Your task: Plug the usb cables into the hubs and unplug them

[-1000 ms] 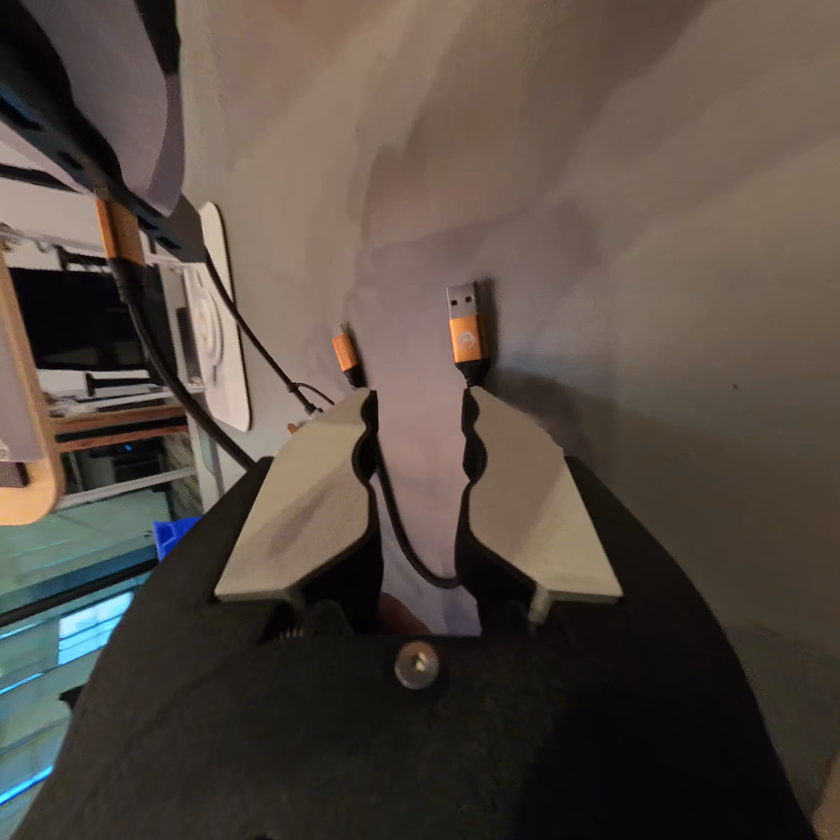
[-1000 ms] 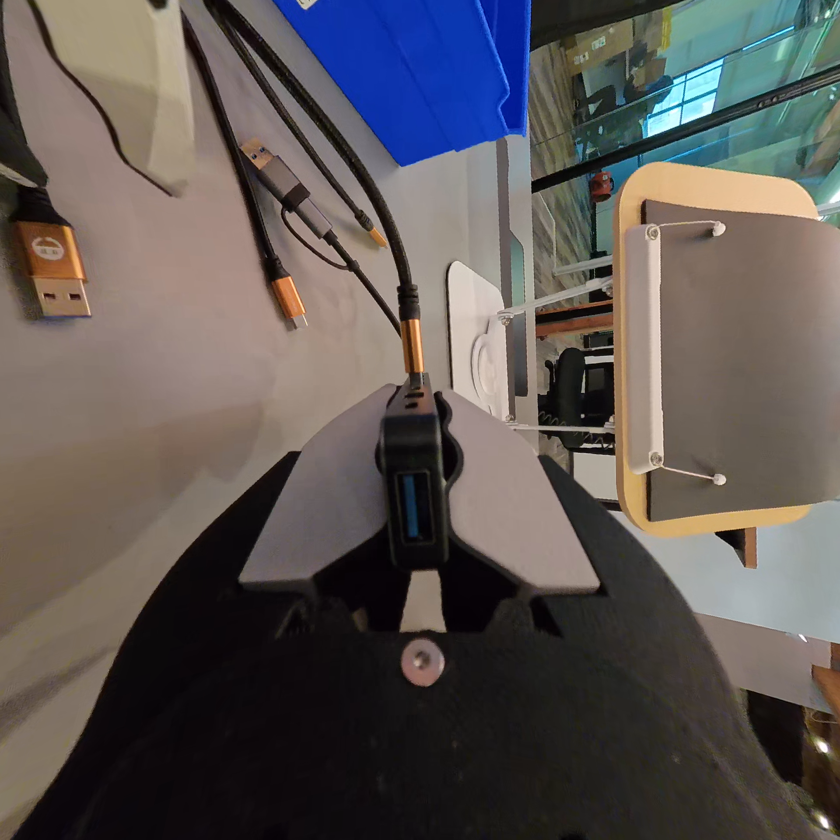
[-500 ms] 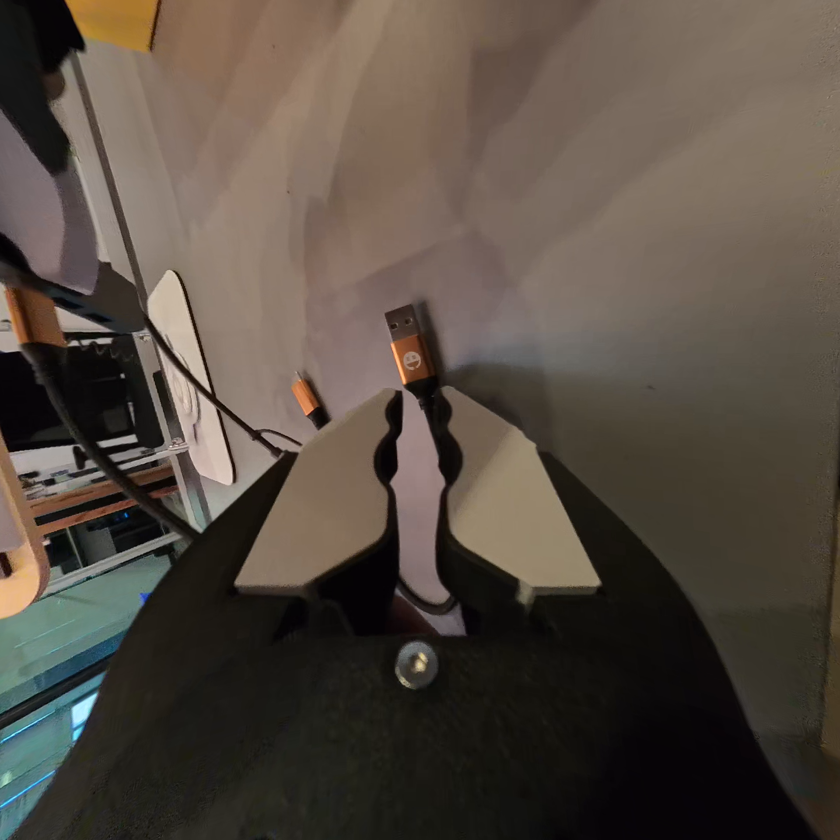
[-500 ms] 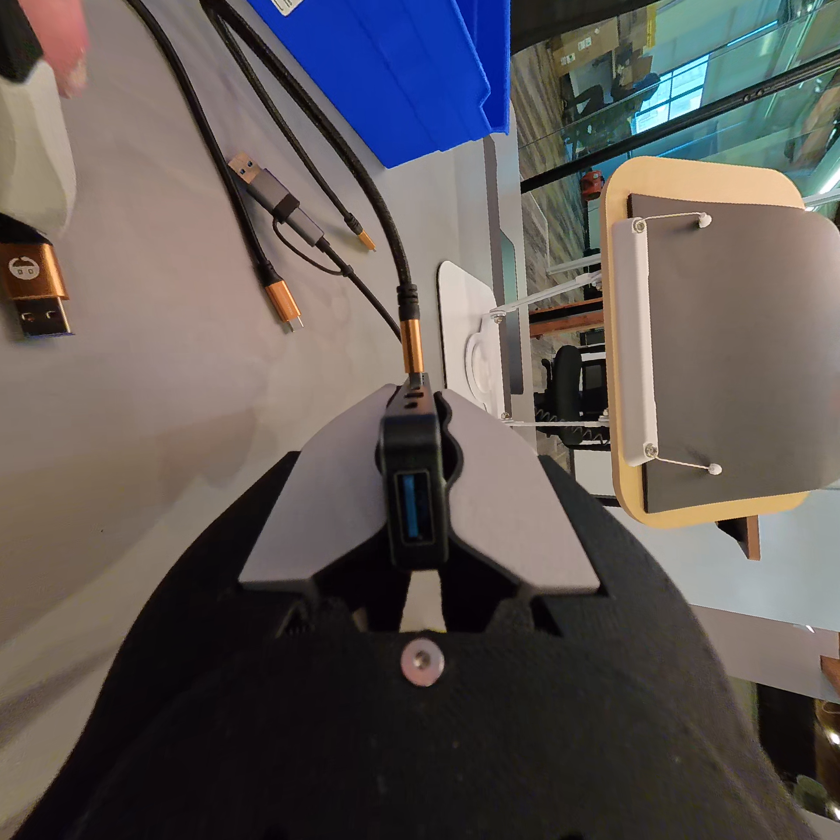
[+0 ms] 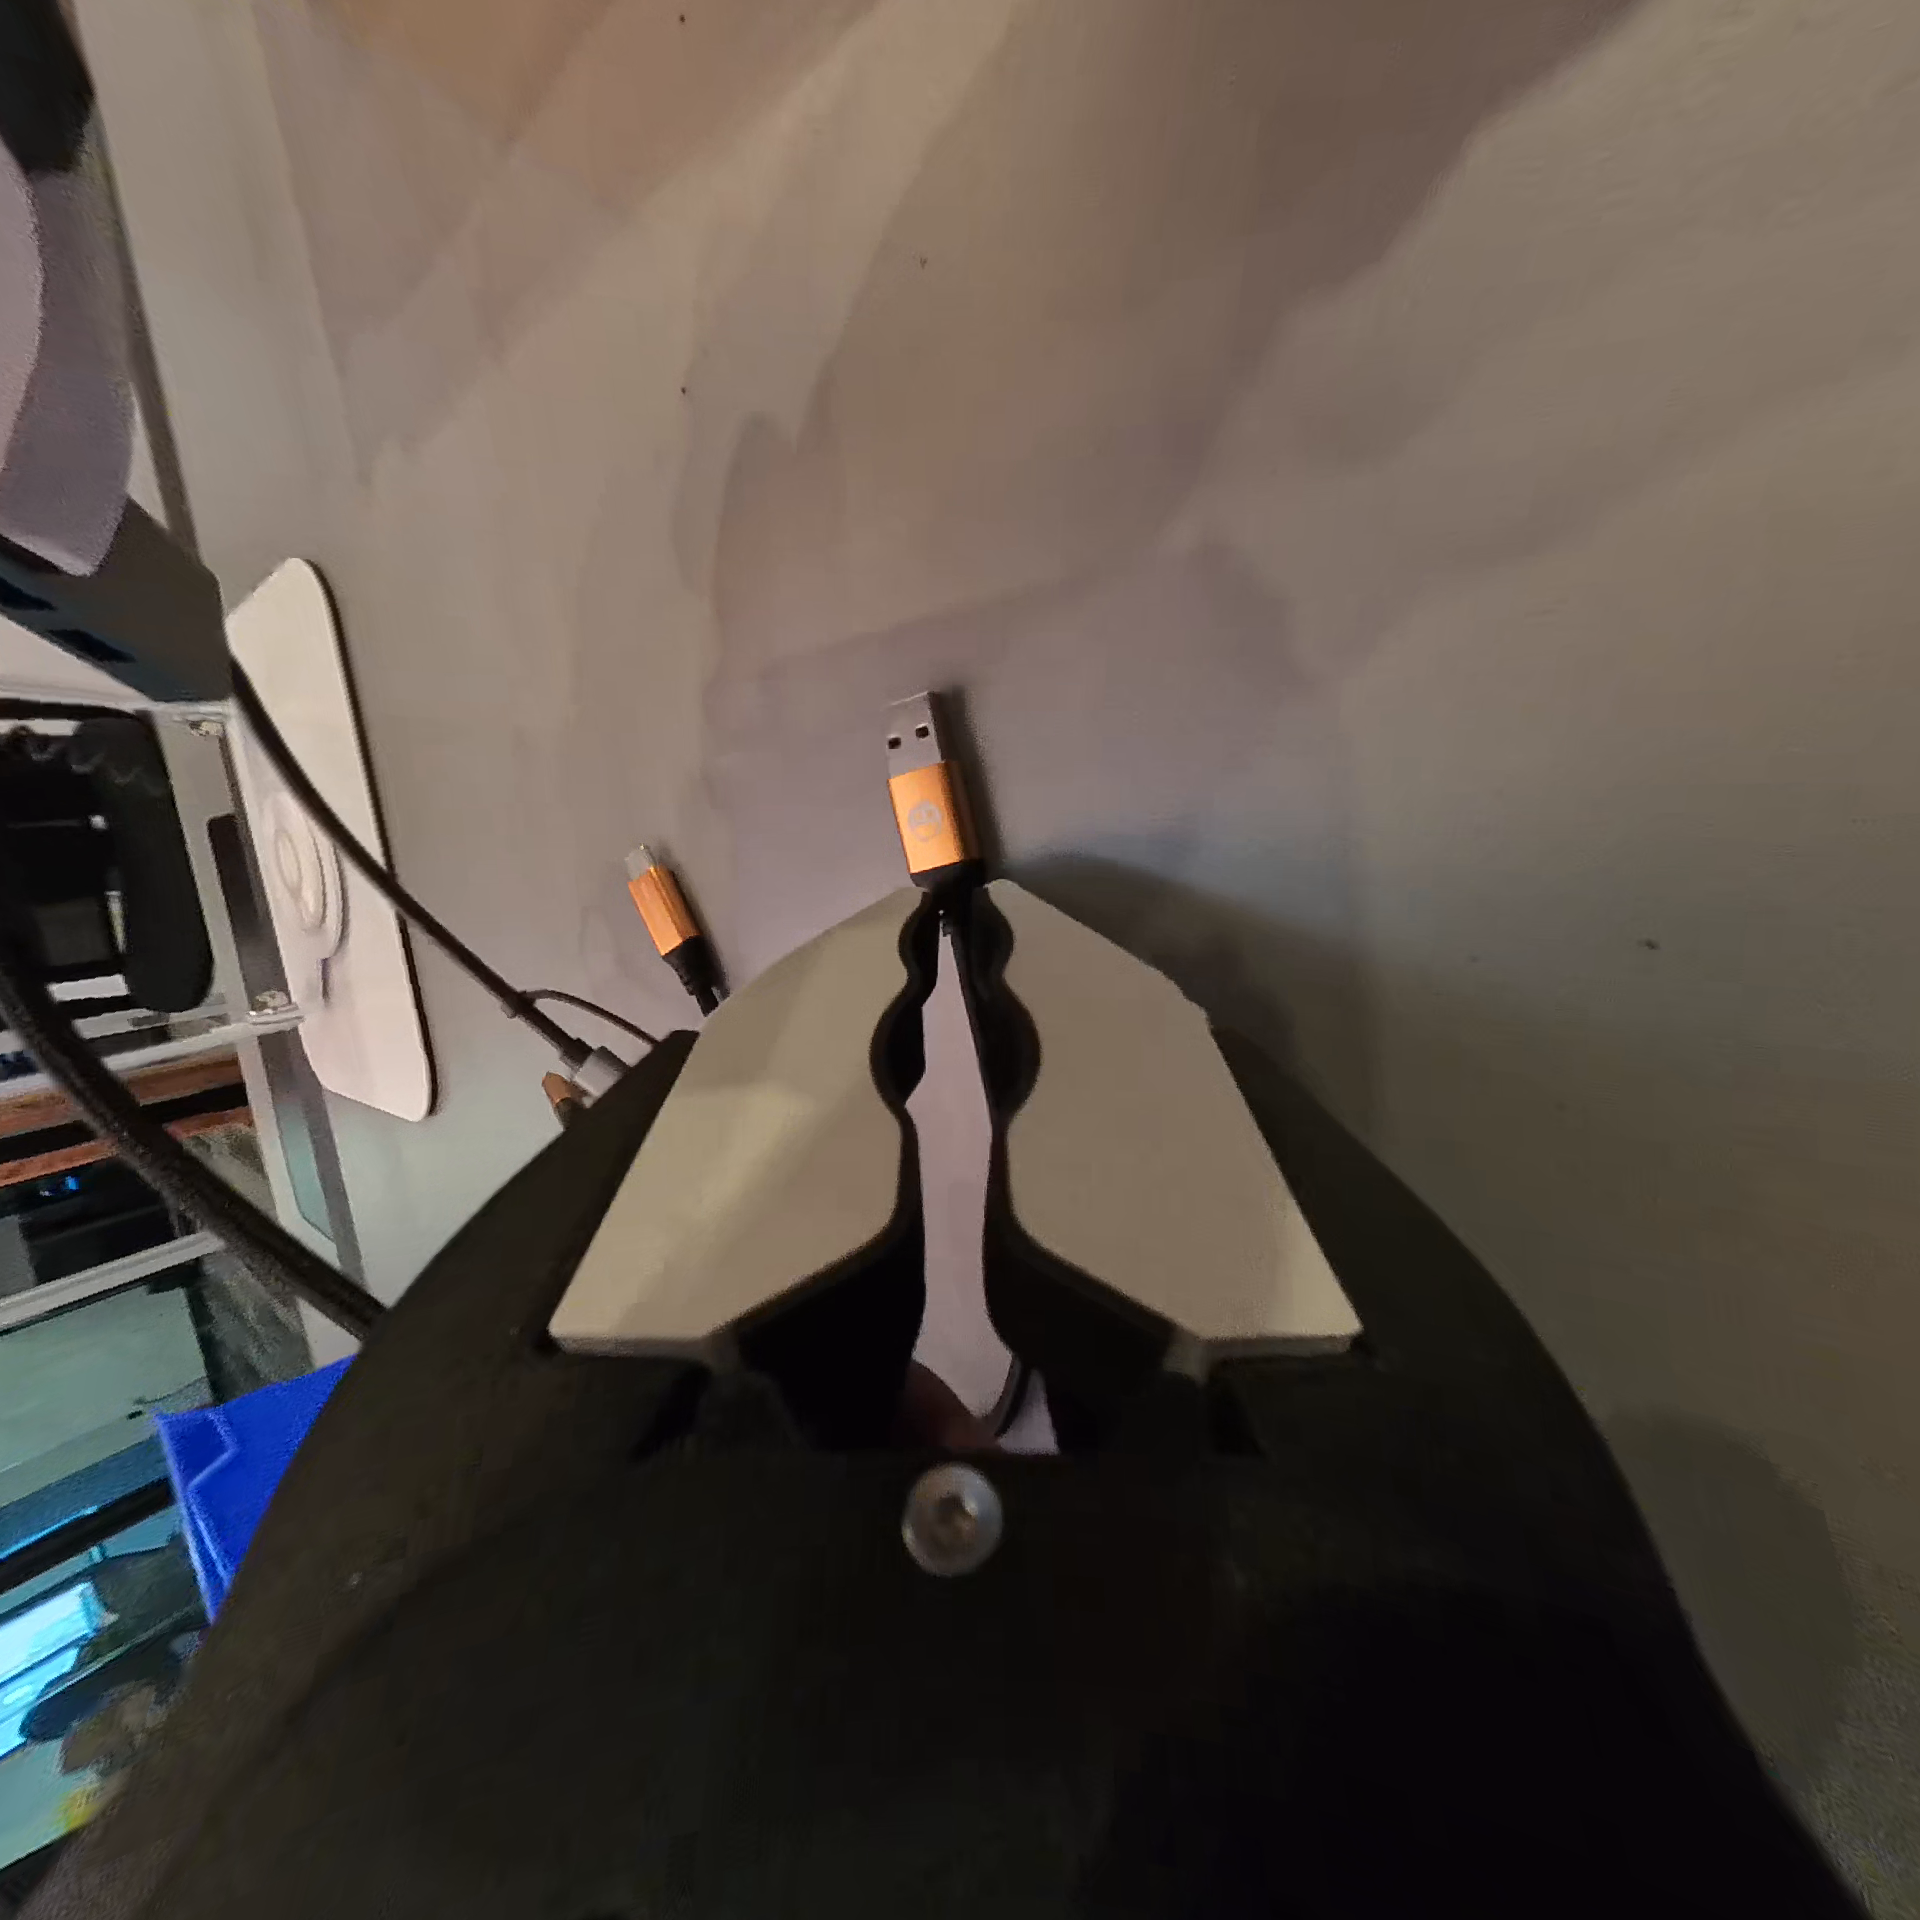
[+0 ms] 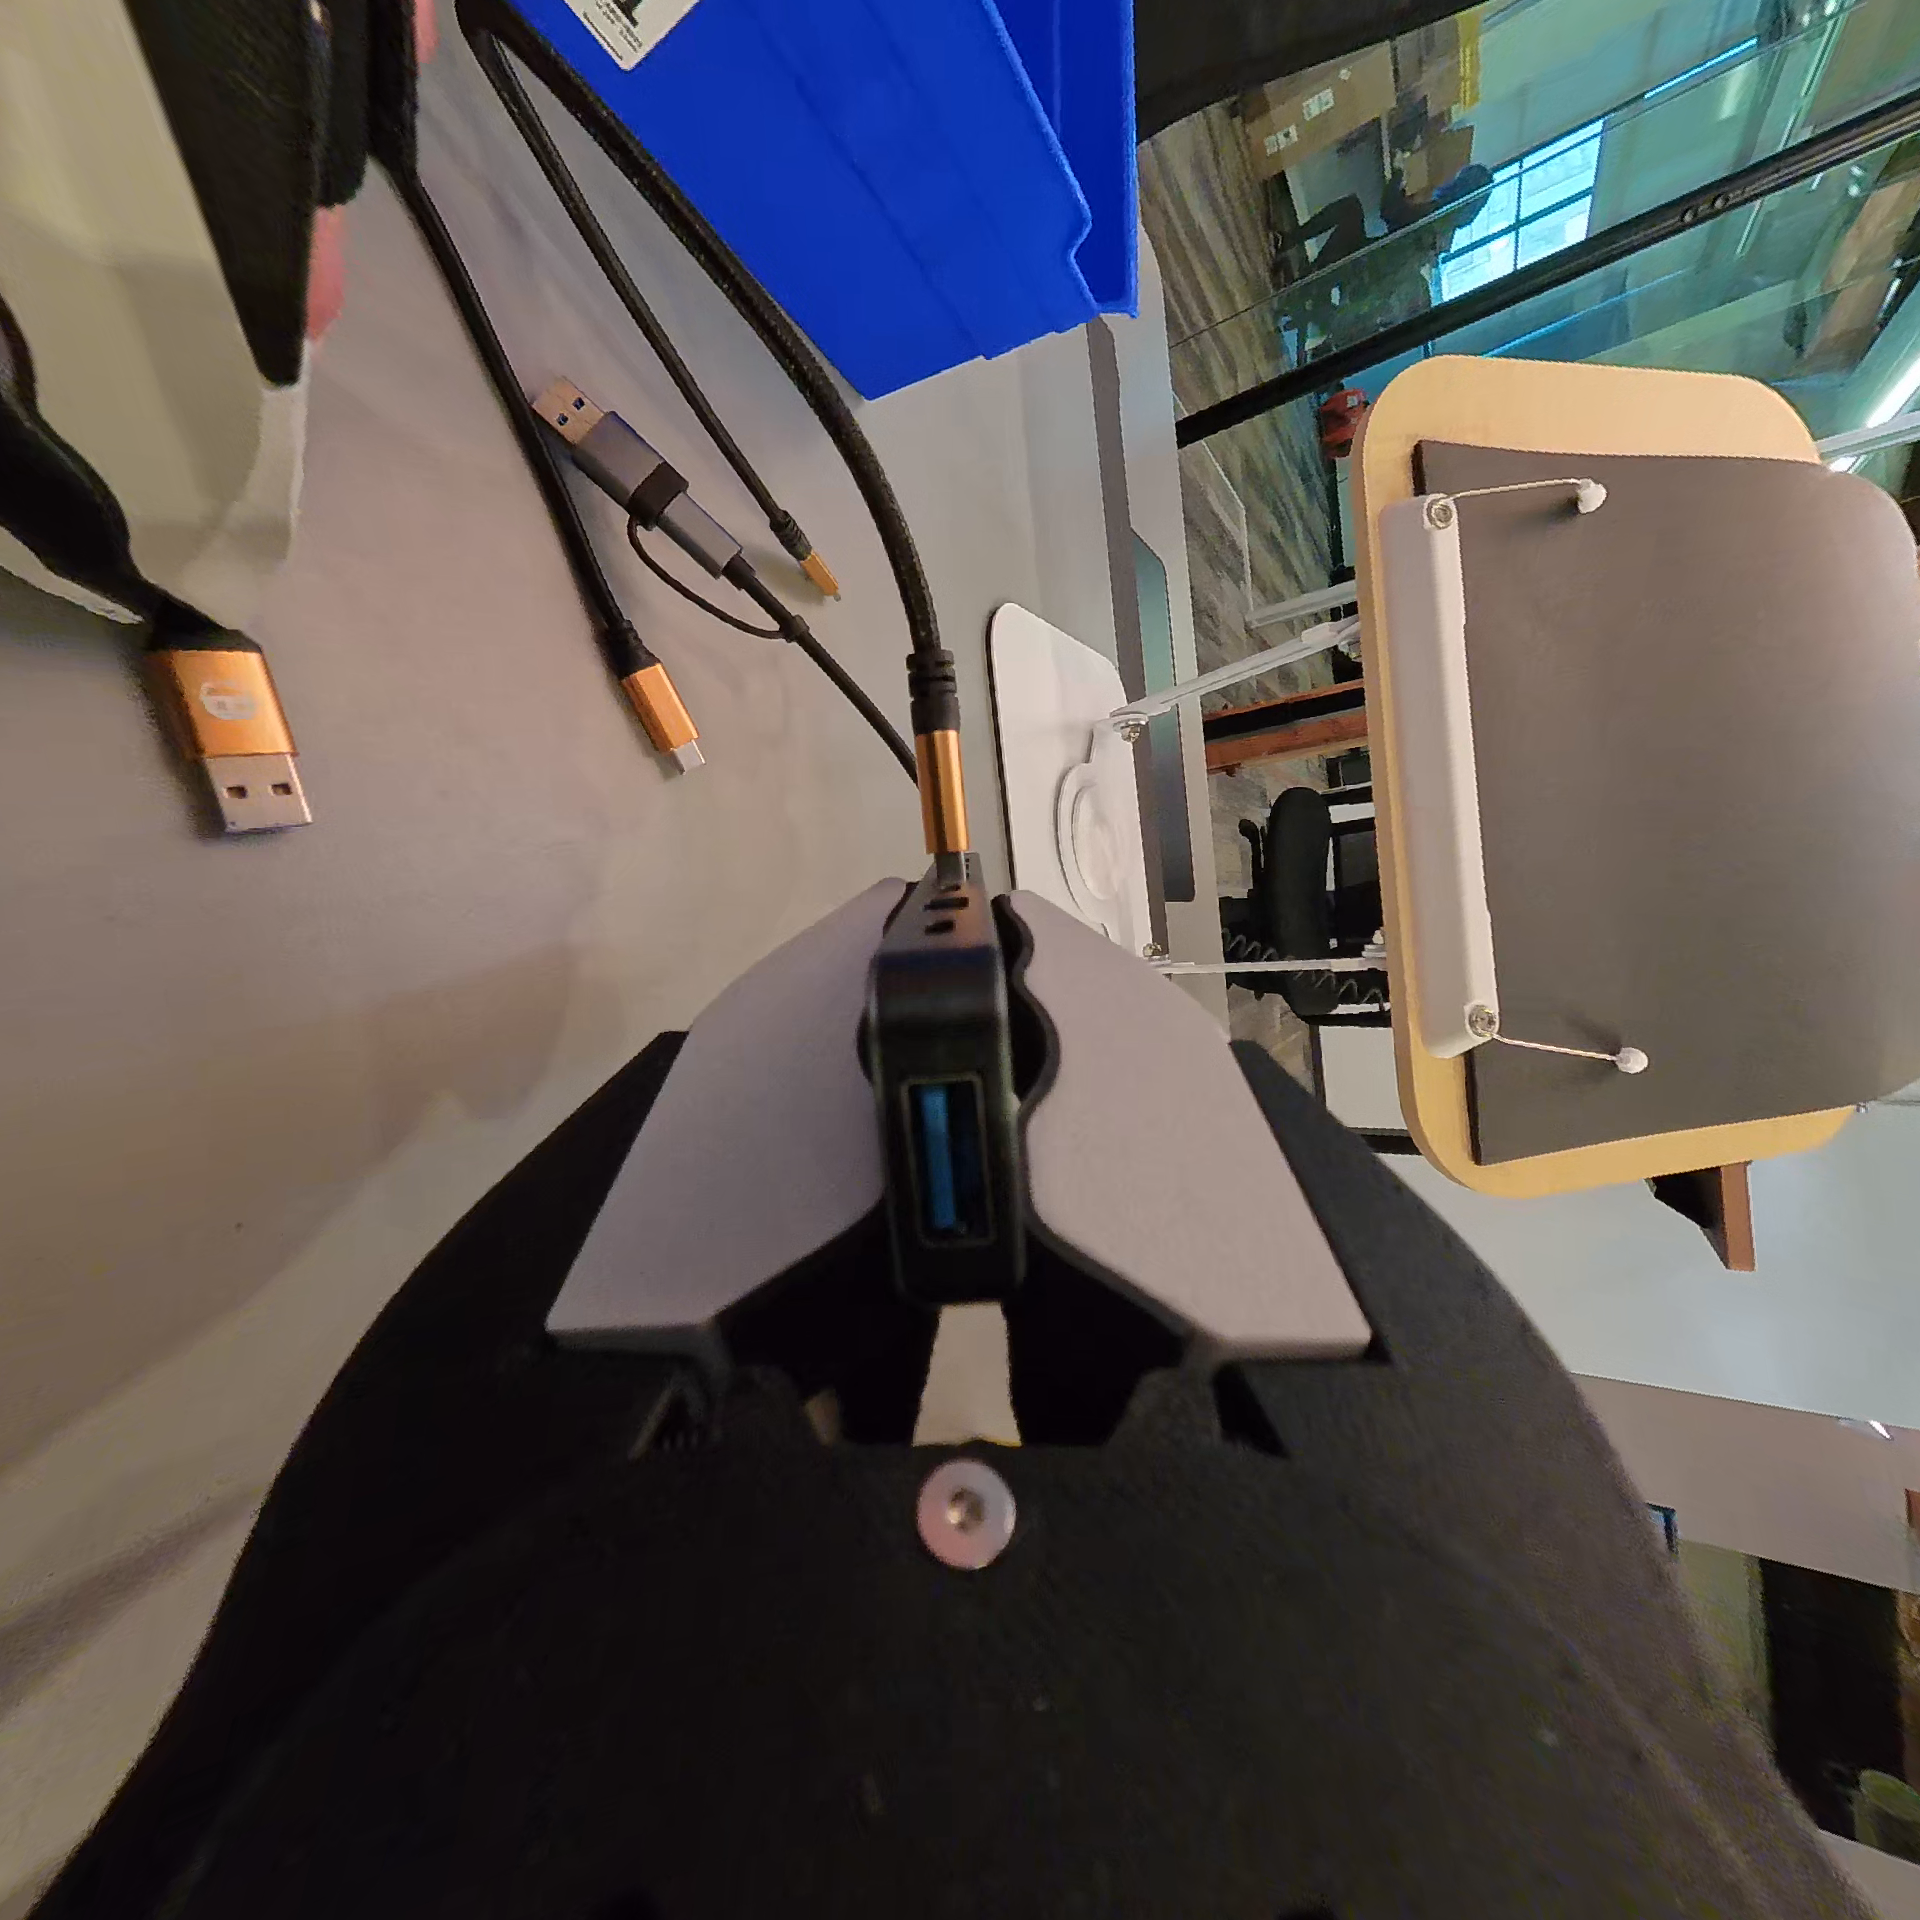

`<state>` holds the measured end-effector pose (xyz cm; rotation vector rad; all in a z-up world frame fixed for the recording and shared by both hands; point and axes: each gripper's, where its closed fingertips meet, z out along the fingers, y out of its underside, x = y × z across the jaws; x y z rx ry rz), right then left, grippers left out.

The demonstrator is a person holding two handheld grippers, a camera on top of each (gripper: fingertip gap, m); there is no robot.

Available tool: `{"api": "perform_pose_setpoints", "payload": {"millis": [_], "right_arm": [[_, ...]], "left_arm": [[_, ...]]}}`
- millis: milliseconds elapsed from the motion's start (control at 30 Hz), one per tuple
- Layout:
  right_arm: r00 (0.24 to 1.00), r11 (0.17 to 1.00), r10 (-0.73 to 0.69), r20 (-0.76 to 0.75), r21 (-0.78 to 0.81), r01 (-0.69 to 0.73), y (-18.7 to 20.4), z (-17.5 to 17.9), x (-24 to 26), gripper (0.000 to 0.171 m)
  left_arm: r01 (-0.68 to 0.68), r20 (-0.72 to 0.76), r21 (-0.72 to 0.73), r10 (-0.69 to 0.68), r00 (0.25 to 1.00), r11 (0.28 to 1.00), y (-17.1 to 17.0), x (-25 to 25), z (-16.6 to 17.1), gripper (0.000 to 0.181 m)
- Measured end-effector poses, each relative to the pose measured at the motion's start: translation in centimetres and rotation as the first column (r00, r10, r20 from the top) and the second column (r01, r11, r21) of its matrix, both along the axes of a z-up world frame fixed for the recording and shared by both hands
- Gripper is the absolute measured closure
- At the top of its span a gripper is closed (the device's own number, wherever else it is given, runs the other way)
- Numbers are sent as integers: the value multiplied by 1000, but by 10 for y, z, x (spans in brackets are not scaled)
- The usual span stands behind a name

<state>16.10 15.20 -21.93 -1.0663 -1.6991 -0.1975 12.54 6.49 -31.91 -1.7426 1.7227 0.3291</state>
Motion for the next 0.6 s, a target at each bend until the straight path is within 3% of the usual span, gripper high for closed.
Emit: {"api": "perform_pose_setpoints", "payload": {"millis": [267,600], "right_arm": [[1000,1000,-4,-17,-15,4,1,1,1,160],[999,999,-10,-43,-50,7,3,0,3,160]], "left_arm": [[-97,111,-87,107,988,991,8,-1,0,176],[-119,225,-177,158,962,977,7,-4,3,181]]}}
